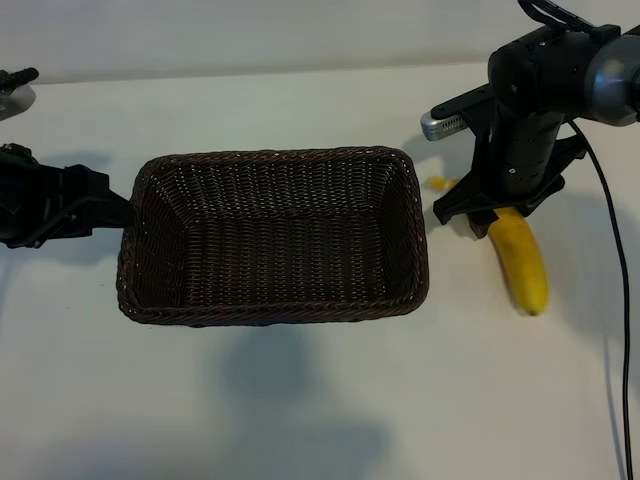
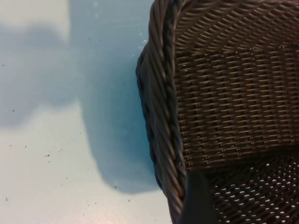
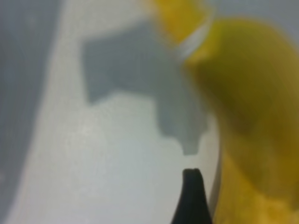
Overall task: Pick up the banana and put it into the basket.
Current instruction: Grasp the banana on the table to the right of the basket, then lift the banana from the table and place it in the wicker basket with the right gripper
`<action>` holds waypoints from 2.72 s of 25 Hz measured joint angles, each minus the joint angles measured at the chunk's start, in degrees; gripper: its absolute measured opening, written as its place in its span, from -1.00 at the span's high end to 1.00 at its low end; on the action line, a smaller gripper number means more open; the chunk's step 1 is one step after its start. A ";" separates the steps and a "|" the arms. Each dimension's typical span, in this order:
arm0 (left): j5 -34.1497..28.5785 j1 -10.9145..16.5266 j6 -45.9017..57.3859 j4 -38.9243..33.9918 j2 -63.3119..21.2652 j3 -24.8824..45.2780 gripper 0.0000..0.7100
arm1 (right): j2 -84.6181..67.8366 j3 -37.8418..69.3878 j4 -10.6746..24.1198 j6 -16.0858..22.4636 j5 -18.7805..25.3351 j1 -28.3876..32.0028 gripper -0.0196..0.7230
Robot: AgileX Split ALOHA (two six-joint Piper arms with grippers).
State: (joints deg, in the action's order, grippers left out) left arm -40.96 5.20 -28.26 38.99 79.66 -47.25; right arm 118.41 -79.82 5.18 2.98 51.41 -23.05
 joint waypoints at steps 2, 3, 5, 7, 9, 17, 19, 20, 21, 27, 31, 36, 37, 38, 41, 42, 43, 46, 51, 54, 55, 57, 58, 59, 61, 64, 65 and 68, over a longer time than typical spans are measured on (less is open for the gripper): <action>0.00 0.00 0.00 0.00 0.00 0.00 -0.55 | 0.24 0.00 -0.07 0.14 -0.30 0.00 -0.56; -0.05 0.00 0.00 0.00 0.00 0.00 -0.55 | 0.43 0.00 -0.07 0.19 -0.36 0.00 -0.56; -0.05 0.00 0.00 0.00 0.00 0.00 -0.55 | 0.86 0.00 -0.07 0.19 -0.41 0.00 -0.56; -0.05 0.00 0.00 0.00 0.00 0.00 -0.55 | 1.34 0.00 -0.09 0.19 -0.41 0.00 -0.55; -0.11 0.00 0.00 0.00 0.00 0.00 -0.55 | 1.97 0.00 -0.14 0.19 -0.41 0.00 -0.49; -0.18 0.00 0.14 0.00 0.00 0.00 -0.55 | 2.79 0.00 0.00 1.77 -0.49 0.00 -0.20; -0.18 0.00 0.14 0.00 0.00 0.00 -0.55 | 2.79 0.00 0.00 1.99 -0.49 0.00 -0.20; -0.18 0.00 0.14 0.00 0.00 0.00 -0.55 | 2.79 0.00 0.00 2.19 -0.49 0.00 -0.20; -0.18 0.00 0.14 0.00 0.00 0.00 -0.55 | 2.79 0.00 0.06 2.26 -0.49 0.00 -0.20; -0.18 0.00 0.14 0.00 0.00 0.00 -0.55 | 1.30 0.00 3.24 4.29 0.17 0.00 -0.20; -0.18 0.00 0.14 0.00 0.00 0.00 -0.55 | -2.75 0.00 6.35 5.90 1.25 0.00 -0.20; -0.18 0.00 0.14 0.00 0.00 0.00 -0.55 | -9.09 0.00 7.09 6.23 2.08 0.00 -0.20; -0.18 0.00 0.14 0.00 0.00 0.00 -0.55 | -10.42 0.00 7.09 6.23 2.28 0.00 -0.20; -0.18 0.00 0.14 0.00 0.00 0.00 -0.55 | -11.47 0.00 7.12 6.28 2.48 0.00 -0.20; -0.18 0.00 0.14 0.00 0.00 0.00 -0.55 | -14.87 0.00 7.07 6.29 3.26 0.00 -0.20; -0.18 0.00 0.14 0.00 0.00 0.00 -0.55 | -15.69 0.00 6.88 6.11 3.47 0.00 -0.20; -0.18 0.00 0.14 0.00 0.00 0.00 -0.55 | -16.54 0.00 6.19 5.54 3.60 0.00 -0.20; -0.18 0.00 0.14 0.00 0.00 0.00 -0.55 | -18.13 0.00 2.28 2.41 3.66 0.00 -0.20; -0.18 0.00 -0.01 0.00 0.00 0.00 -0.55 | -18.40 0.00 -3.97 -2.22 3.25 -1.59 -0.20; -0.18 0.00 -0.01 0.00 0.00 0.00 -0.55 | -18.40 -0.05 -4.58 -2.63 2.71 -4.14 -0.20; -0.18 0.00 -0.01 0.00 0.00 0.00 -0.55 | -18.40 -0.17 -4.58 -2.98 2.59 -5.21 -0.20; -0.18 0.00 -0.01 0.00 0.00 0.00 -0.55 | -18.40 -0.64 -4.58 -2.98 2.29 -7.49 -0.20; -0.18 0.00 -0.01 0.00 0.00 0.00 -0.55 | -18.40 -0.90 -4.58 -2.98 1.80 -8.47 -0.20; -0.18 0.00 -0.01 0.00 0.00 0.00 -0.55 | -18.40 -1.19 -4.65 -2.98 1.45 -9.62 -0.20; -0.18 0.00 -0.01 0.00 0.00 0.00 -0.55 | -18.40 -1.61 -4.72 -2.98 0.38 -11.64 -0.20; -0.18 0.00 -0.01 0.00 0.00 0.00 -0.55 | -18.24 -1.67 -5.18 -2.98 -1.48 -14.49 -0.20; -0.18 0.00 -0.01 0.14 0.00 0.00 -0.54 | -18.04 -1.73 -5.18 -3.46 -2.01 -15.10 -0.20; -0.18 0.00 -0.01 0.77 0.00 0.00 -0.54 | -16.32 -2.84 -5.18 -4.33 -2.24 -16.78 -0.20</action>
State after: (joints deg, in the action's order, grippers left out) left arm -41.14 5.20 -28.27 39.76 79.66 -47.25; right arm 102.09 -82.67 0.00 -1.35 49.17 -39.84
